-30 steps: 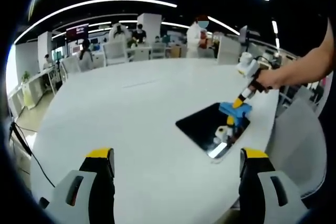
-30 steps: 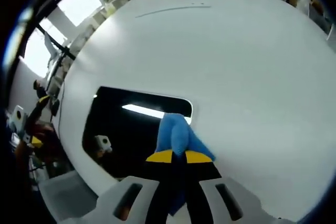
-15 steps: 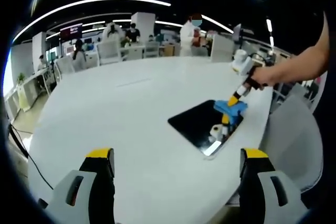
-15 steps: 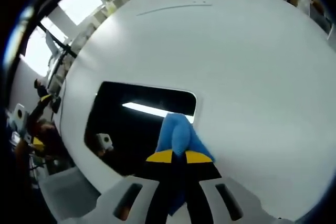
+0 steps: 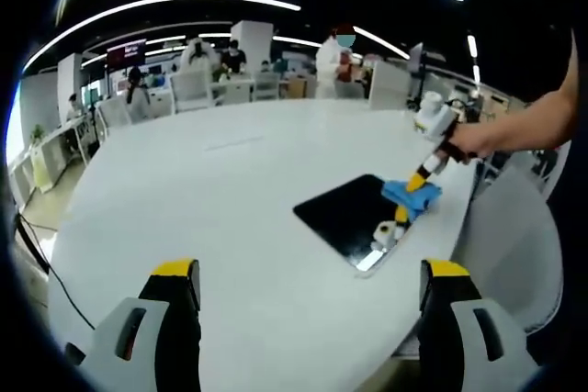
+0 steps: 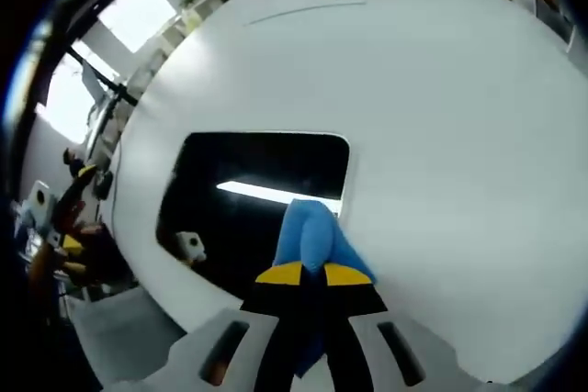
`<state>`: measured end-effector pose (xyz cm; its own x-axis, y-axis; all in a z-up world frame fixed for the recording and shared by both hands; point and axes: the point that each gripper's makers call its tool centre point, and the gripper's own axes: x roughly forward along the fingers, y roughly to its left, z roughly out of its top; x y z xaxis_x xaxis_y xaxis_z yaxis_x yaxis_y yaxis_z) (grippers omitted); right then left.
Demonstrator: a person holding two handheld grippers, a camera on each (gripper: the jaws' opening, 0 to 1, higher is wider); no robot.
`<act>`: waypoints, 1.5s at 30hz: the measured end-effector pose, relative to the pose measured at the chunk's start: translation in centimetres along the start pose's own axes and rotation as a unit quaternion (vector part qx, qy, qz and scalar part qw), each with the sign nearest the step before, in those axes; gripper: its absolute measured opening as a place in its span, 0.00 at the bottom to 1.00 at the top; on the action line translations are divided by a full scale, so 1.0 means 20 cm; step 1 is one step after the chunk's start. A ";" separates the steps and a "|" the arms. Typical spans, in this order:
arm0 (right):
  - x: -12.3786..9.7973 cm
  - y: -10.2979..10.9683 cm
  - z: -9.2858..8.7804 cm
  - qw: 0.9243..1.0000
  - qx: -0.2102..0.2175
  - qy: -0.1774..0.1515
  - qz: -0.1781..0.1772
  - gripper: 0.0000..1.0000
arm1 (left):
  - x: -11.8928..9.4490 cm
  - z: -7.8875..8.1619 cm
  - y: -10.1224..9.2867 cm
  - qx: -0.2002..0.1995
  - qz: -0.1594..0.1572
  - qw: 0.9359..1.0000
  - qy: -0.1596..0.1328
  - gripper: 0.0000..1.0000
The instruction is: Wipe the mirror surface with the cleaning cloth until all visible marks leave the cleaned area.
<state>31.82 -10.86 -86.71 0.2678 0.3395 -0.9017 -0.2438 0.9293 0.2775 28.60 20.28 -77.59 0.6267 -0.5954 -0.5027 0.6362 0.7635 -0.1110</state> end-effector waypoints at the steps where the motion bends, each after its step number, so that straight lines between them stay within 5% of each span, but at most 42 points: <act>1: 0.00 0.00 0.00 1.000 0.000 0.000 0.000 0.01 | 0.00 0.00 0.00 -0.001 0.000 1.000 0.000 1.00; 45: 0.02 0.11 -0.04 1.000 -0.003 0.007 0.009 0.01 | -0.04 -0.03 -0.07 0.007 -0.021 1.000 0.020 1.00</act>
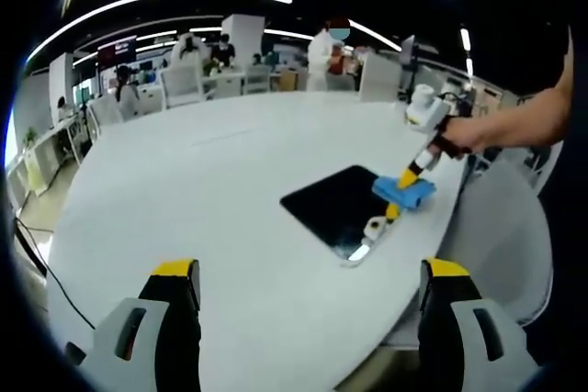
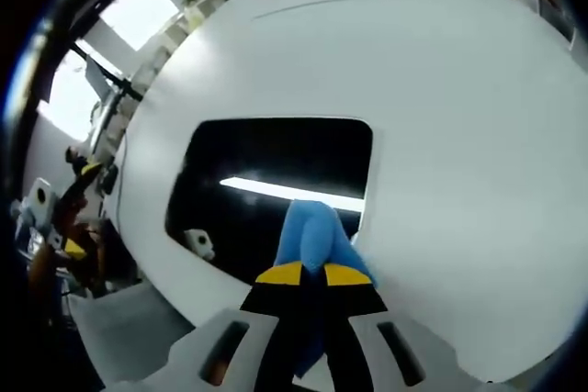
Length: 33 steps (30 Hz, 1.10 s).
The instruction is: Wipe the mirror surface with the cleaning cloth until all visible marks leave the cleaned area.
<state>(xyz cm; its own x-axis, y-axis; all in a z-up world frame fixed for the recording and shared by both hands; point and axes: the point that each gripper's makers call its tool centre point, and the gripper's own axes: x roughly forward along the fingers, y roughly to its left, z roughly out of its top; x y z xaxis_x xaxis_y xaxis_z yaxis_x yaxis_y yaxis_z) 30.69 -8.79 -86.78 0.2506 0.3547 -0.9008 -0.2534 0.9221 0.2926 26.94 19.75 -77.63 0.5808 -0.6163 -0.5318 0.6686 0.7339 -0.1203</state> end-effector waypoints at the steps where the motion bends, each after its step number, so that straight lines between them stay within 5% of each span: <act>1: 0.00 0.01 0.00 1.000 0.000 0.000 0.002 0.01 | 0.00 0.00 0.00 0.000 -0.001 1.000 0.000 1.00; 33: 0.14 0.33 0.09 0.999 -0.016 -0.007 0.037 0.01 | -0.08 -0.05 0.01 -0.006 -0.002 1.000 0.009 1.00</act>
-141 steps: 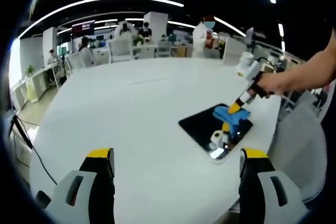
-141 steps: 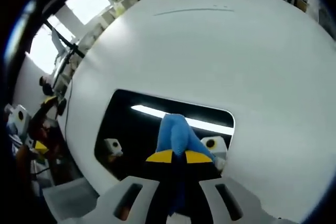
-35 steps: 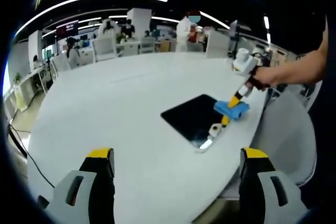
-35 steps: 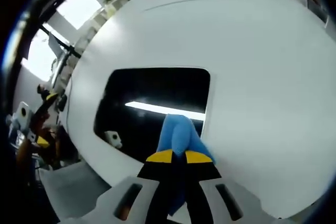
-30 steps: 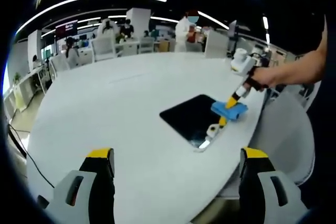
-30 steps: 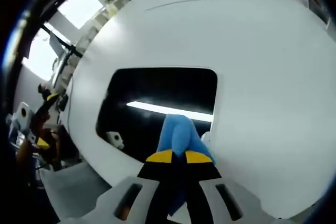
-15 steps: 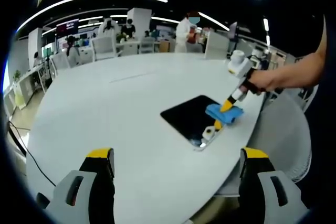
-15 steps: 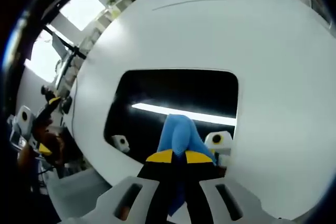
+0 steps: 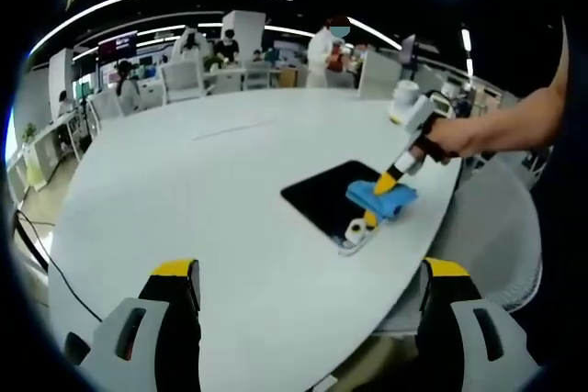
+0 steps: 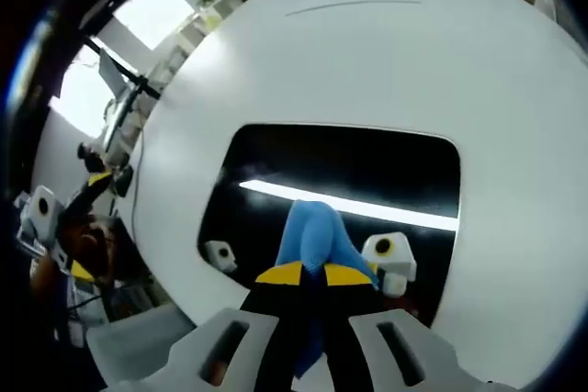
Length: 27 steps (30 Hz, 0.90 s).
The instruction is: Wipe the mirror surface with the cleaning cloth until all visible marks leave the cleaned area.
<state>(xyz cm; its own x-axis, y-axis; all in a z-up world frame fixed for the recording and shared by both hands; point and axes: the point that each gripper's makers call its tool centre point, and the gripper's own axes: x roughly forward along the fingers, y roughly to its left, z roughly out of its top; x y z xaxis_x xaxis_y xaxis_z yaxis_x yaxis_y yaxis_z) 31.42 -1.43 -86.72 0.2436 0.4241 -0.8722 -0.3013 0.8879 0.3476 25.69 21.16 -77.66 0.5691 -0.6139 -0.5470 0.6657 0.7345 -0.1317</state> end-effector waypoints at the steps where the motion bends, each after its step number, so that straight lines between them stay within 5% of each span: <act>1: 0.00 0.01 0.00 1.000 -0.001 0.000 0.002 0.01 | 0.00 0.00 0.00 -0.001 0.000 1.000 0.000 1.00; 27: 0.18 0.33 0.09 0.998 -0.043 0.019 0.035 0.01 | -0.02 0.00 0.02 -0.001 0.004 1.000 0.000 1.00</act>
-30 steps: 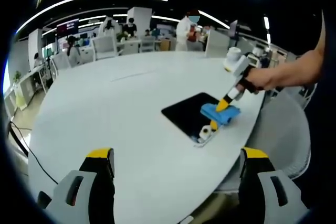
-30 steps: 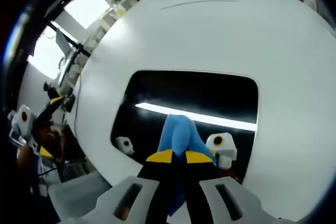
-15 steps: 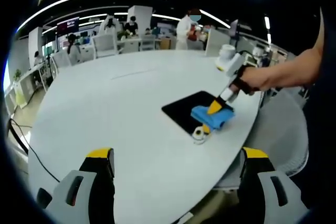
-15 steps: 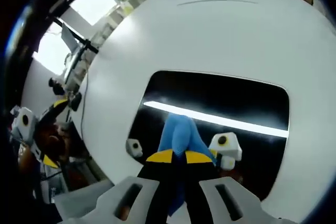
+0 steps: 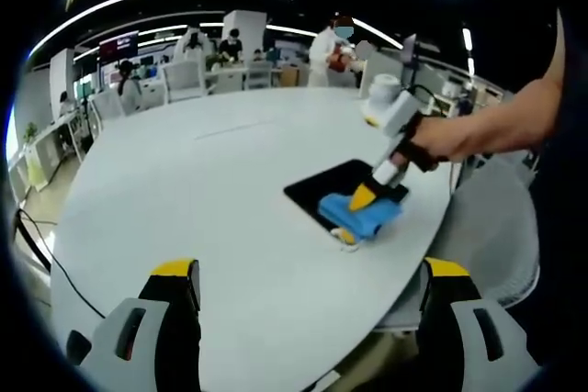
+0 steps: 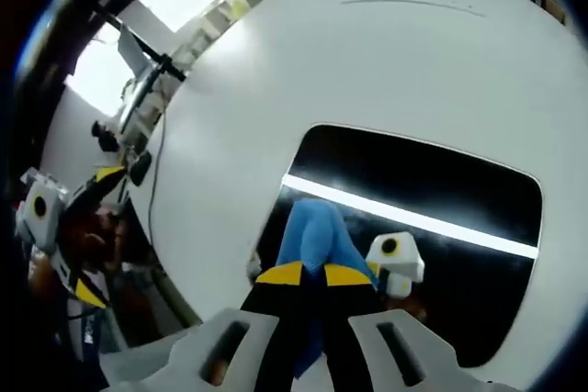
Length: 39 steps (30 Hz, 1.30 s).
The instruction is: Wipe the mirror surface with the cleaning cloth until all visible marks leave the cleaned area.
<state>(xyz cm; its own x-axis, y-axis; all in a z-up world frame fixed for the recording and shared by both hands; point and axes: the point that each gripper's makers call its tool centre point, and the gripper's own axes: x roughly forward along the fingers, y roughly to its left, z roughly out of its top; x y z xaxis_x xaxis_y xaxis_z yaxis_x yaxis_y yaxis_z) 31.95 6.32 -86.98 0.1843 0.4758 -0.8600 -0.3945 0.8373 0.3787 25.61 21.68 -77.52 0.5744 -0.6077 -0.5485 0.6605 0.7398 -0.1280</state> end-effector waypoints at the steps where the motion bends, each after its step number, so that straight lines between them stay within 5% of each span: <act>1: 0.01 0.01 0.00 1.000 -0.001 0.000 0.000 0.01 | 0.00 0.00 0.00 0.001 0.000 1.000 0.000 1.00; 14: 0.06 0.12 0.03 1.000 -0.027 0.001 0.007 0.01 | -0.01 0.02 0.03 -0.003 0.005 1.000 -0.002 1.00; 39: 0.06 0.08 0.09 0.999 -0.039 0.000 0.000 0.01 | -0.01 0.02 0.03 -0.014 0.007 1.000 -0.012 1.00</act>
<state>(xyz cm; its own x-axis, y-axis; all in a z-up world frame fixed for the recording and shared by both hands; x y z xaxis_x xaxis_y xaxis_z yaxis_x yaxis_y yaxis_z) 33.19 8.72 -86.77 0.1853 0.4754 -0.8600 -0.4637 0.8139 0.3500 26.09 22.11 -77.09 0.5953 -0.6040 -0.5300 0.6384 0.7560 -0.1445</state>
